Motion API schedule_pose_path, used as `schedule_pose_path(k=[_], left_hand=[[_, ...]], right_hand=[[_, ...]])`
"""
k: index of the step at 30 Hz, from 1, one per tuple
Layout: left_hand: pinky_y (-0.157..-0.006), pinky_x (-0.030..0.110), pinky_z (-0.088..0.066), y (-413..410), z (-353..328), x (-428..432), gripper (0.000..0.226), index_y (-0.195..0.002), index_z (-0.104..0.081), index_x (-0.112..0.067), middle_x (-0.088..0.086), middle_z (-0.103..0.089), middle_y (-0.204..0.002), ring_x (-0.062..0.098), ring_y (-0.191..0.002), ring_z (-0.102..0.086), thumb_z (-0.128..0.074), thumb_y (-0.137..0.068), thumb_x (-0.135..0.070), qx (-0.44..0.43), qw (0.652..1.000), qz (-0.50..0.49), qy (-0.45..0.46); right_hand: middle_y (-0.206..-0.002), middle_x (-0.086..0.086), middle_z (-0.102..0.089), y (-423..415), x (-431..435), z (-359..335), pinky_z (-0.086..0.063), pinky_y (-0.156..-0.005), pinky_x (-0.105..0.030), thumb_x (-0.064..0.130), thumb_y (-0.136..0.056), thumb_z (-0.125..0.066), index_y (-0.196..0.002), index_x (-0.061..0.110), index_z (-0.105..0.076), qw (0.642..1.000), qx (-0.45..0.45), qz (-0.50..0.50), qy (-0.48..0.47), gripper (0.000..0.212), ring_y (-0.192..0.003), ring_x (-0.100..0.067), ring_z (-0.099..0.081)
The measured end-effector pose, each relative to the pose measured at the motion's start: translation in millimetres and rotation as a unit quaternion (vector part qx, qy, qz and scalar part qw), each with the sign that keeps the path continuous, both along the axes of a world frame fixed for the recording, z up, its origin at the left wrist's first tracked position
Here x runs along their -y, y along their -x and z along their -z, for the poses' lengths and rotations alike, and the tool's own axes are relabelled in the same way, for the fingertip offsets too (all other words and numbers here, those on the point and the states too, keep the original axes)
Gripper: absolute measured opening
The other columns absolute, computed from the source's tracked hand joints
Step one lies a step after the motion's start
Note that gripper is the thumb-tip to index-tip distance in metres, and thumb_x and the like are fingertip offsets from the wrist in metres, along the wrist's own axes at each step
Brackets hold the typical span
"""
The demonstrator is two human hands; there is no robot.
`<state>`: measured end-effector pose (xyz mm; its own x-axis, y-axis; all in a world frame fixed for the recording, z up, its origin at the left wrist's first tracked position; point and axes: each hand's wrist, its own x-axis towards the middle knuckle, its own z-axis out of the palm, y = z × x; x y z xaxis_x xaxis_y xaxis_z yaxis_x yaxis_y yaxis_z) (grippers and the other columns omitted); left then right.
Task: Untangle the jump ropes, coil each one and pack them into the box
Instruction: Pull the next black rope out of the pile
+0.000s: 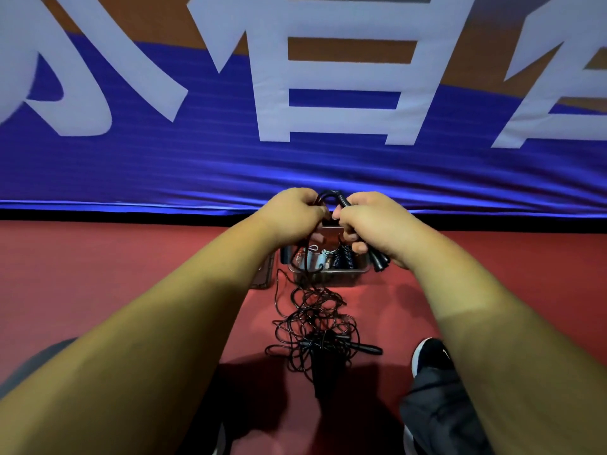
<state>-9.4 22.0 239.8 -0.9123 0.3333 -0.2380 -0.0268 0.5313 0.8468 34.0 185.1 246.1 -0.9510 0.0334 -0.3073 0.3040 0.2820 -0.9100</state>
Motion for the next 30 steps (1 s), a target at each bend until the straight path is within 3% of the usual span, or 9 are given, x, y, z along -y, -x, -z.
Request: schedule_pose_path(k=[3, 5, 7, 11, 16, 19, 22, 26, 30], left_hand=[[-0.062, 0.04, -0.059, 0, -4, -3, 0.012, -0.093, -0.058, -0.009, 0.01, -0.068, -0.081, 0.025, -0.069, -0.078, -0.055, -0.1, -0.018, -0.041, 0.999, -0.012, 0.031], [-0.068, 0.05, -0.062, -2, 1, -3, 0.012, -0.097, -0.057, -0.009, 0.018, -0.073, -0.083, 0.031, -0.071, -0.076, -0.05, -0.102, -0.016, -0.003, 0.997, 0.039, 0.059], [-0.082, 0.056, -0.059, -7, 11, -1, 0.012, -0.101, -0.061, -0.008, 0.02, -0.074, -0.089, 0.032, -0.079, -0.069, -0.049, -0.103, -0.009, 0.079, 0.989, 0.109, 0.059], [-0.075, 0.029, -0.053, -7, 15, 0, 0.016, -0.101, -0.071, -0.011, 0.012, -0.078, -0.102, 0.013, -0.084, -0.066, -0.056, -0.103, -0.007, 0.04, 0.982, 0.177, 0.051], [-0.078, 0.03, -0.061, -9, -19, -12, 0.016, -0.098, -0.06, -0.011, 0.015, -0.07, -0.095, 0.025, -0.089, -0.07, -0.051, -0.108, -0.003, 0.031, 0.98, 0.025, -0.193], [-0.086, 0.03, -0.061, -4, -44, -12, 0.014, -0.099, -0.063, -0.009, 0.015, -0.074, -0.097, 0.031, -0.097, -0.076, -0.052, -0.107, -0.003, 0.044, 0.931, -0.042, -0.36], [-0.085, 0.025, -0.062, -2, -66, -10, 0.01, -0.105, -0.062, -0.003, 0.014, -0.075, -0.098, 0.03, -0.101, -0.076, -0.052, -0.107, -0.004, 0.076, 0.87, -0.058, -0.484], [-0.086, 0.024, -0.062, 1, -75, -7, 0.014, -0.112, -0.059, 0.004, 0.02, -0.075, -0.11, 0.03, -0.105, -0.076, -0.051, -0.108, -0.006, 0.095, 0.829, -0.059, -0.548], [-0.078, 0.026, -0.063, 11, -68, -1, 0.02, -0.105, -0.062, -0.005, 0.014, -0.076, -0.103, 0.024, -0.101, -0.077, -0.053, -0.109, -0.023, 0.089, 0.821, -0.1, -0.556]], right_hand=[[-0.075, -0.007, -0.051, 1, 3, 0, -0.036, -0.048, -0.032, 0.026, -0.073, -0.053, -0.096, 0.004, -0.059, 0.998, -0.035, 0.046, -0.026, 0.032, -0.059, -0.021, -0.044], [-0.071, -0.005, -0.05, 2, 3, -3, -0.036, -0.051, -0.034, 0.029, -0.073, -0.051, -0.097, 0.005, -0.057, 0.993, -0.073, 0.086, -0.028, 0.034, -0.057, -0.023, -0.044], [-0.071, -0.003, -0.045, 2, 3, -9, -0.031, -0.046, -0.029, 0.021, -0.082, -0.049, -0.094, 0.01, -0.055, 0.984, -0.113, 0.132, 0.041, 0.017, -0.054, -0.019, -0.04], [-0.069, 0.001, -0.04, 4, -6, -25, -0.025, -0.045, -0.025, -0.001, -0.093, -0.039, -0.091, 0.017, -0.052, 0.955, -0.154, 0.212, 0.14, 0.022, -0.049, -0.012, -0.032], [-0.072, -0.002, -0.039, 4, -17, -27, -0.028, -0.043, -0.024, 0.006, -0.091, -0.045, -0.089, 0.019, -0.048, 0.942, -0.163, 0.269, 0.119, 0.013, -0.051, -0.015, -0.031], [-0.072, -0.004, -0.049, 2, -21, -21, -0.03, -0.041, -0.021, 0.009, -0.081, -0.052, -0.086, 0.017, -0.062, 0.966, -0.104, 0.231, 0.054, 0.014, -0.047, -0.015, -0.034], [-0.073, -0.005, -0.047, -2, -13, -8, -0.027, -0.041, -0.02, 0.0, -0.083, -0.052, -0.109, 0.011, -0.072, 0.991, -0.01, 0.114, 0.066, 0.034, -0.044, -0.01, -0.032], [-0.099, -0.001, -0.08, -9, 3, -3, -0.028, -0.039, -0.02, 0.016, -0.098, -0.068, -0.112, 0.013, -0.073, 0.996, -0.002, 0.025, 0.088, 0.015, -0.046, -0.008, -0.033], [-0.088, -0.012, -0.08, -7, 7, -14, -0.024, -0.039, -0.019, 0.029, -0.107, -0.062, -0.101, 0.011, -0.064, 0.985, -0.016, 0.078, 0.154, 0.019, -0.045, -0.009, -0.029]])
